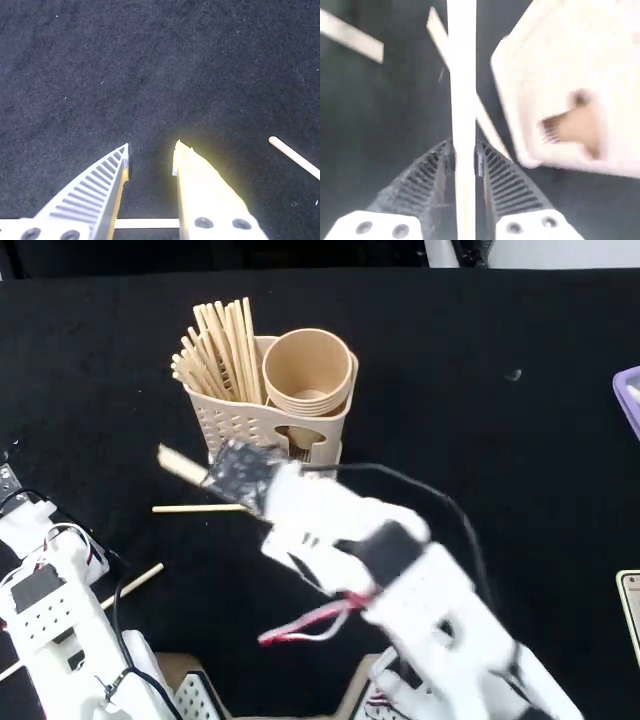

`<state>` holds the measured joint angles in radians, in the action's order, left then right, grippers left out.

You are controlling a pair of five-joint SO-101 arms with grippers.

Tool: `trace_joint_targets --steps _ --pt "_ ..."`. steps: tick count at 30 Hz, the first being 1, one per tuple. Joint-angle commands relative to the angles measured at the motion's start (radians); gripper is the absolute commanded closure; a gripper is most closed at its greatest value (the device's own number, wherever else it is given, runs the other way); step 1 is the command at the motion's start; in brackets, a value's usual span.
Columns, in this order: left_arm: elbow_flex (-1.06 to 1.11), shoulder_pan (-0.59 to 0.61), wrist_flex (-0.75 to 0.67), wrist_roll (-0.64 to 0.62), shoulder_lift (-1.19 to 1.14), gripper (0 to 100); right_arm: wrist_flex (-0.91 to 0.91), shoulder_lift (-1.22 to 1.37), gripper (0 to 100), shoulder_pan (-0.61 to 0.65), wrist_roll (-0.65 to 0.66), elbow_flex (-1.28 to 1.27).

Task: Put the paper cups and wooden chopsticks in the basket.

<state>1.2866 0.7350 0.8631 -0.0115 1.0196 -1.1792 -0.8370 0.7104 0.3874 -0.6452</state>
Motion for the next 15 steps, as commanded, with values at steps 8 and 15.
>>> trace_joint_targets --steps 8,15 --pt "-0.036 0.004 -0.015 -0.011 -0.002 85 0.692 0.002 98.8 0.017 -0.133 0.157" --pt "-0.036 0.004 -0.015 -0.011 -0.003 85 1.237 0.262 98.7 -0.081 -0.144 0.127"
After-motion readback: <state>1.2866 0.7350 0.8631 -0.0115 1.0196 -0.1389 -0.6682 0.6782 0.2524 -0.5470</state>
